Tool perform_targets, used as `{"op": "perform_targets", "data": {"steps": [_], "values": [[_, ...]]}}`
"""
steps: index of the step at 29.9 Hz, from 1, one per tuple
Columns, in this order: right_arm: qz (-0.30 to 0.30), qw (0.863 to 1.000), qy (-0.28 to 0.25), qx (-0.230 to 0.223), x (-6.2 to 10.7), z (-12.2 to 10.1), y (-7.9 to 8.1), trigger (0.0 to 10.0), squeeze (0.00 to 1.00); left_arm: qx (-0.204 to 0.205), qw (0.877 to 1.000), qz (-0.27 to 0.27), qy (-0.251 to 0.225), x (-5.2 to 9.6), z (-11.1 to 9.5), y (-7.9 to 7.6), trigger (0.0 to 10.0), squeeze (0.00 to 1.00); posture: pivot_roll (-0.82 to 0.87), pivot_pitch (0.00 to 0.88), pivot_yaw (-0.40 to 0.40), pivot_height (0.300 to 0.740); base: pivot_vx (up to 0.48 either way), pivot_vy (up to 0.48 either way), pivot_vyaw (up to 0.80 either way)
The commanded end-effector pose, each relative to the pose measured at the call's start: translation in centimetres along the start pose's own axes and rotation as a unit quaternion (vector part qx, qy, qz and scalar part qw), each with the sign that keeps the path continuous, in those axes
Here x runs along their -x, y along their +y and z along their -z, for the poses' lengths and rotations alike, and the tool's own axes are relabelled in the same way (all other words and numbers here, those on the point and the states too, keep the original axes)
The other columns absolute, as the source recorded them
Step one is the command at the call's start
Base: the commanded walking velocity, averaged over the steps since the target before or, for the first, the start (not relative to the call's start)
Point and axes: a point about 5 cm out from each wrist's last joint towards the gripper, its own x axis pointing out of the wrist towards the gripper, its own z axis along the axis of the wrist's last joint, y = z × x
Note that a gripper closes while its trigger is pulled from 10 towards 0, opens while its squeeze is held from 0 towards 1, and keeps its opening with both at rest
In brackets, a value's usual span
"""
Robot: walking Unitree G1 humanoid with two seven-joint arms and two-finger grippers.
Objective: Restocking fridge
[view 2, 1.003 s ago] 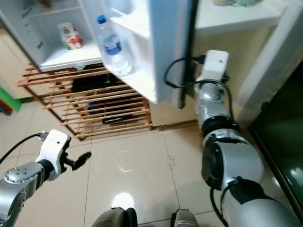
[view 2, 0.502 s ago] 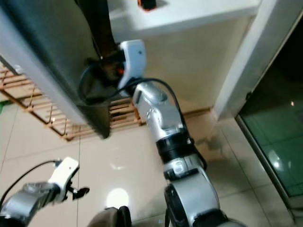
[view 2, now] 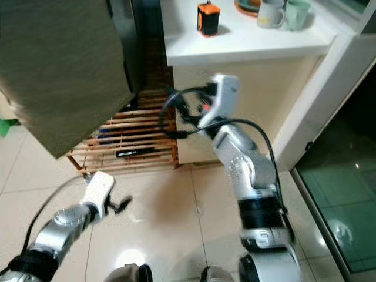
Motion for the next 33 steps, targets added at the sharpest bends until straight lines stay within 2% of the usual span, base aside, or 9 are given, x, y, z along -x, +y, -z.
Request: {"op": "perform_targets", "data": {"steps": [1,3,4,5,6,9,22,33], "values": [[0.020,1.000,0.009,0.016,0.4,1.1,-0.4,10.0,0.00,0.010,0.996,-0.002,-0.084,0.0,-4.2,-0.5,10.0,0.00,-0.07,0.044,0.030,0.740,0.000,0.000,0.00],[0.029,0.999,0.013,-0.012,0.9,1.9,-0.6,10.0,0.00,0.010,0.988,-0.004,-0.154,0.4,-7.3,-1.0,10.0,0.00,-0.08,0.045,0.036,0.740,0.000,0.000,0.00],[0.033,0.999,0.014,-0.001,1.2,2.3,-0.6,10.0,0.00,0.020,0.982,-0.005,-0.187,0.6,-8.8,-1.3,10.0,0.00,-0.08,0.047,0.037,0.740,0.398,0.000,0.00],[0.038,0.999,0.014,0.013,1.3,2.5,-0.7,10.0,0.00,0.028,0.978,-0.006,-0.207,0.7,-9.5,-1.5,10.0,0.00,-0.09,0.048,0.039,0.740,0.398,0.000,0.00],[0.038,0.999,0.014,0.013,1.3,2.5,-0.7,10.0,0.00,0.028,0.978,-0.006,-0.207,0.7,-9.5,-1.5,10.0,0.00,-0.09,0.048,0.039,0.740,0.398,0.000,0.00],[0.026,0.999,-0.005,0.033,1.4,2.9,-0.1,10.0,0.00,0.016,0.968,-0.013,-0.252,1.1,-11.8,-2.2,10.0,0.00,-0.11,0.054,0.041,0.740,0.405,0.255,0.00],[0.029,0.998,-0.015,0.062,1.3,2.6,-0.8,10.0,0.00,0.047,0.968,-0.046,-0.243,0.9,-11.9,-2.3,10.0,0.00,-0.14,0.042,0.010,0.740,0.399,0.265,0.46],[0.032,0.997,-0.010,0.076,0.4,2.9,-0.5,10.0,0.00,0.060,0.968,-0.055,-0.237,0.9,-11.9,-1.6,10.0,0.00,-0.12,0.041,0.010,0.740,0.379,0.288,0.00]]}}
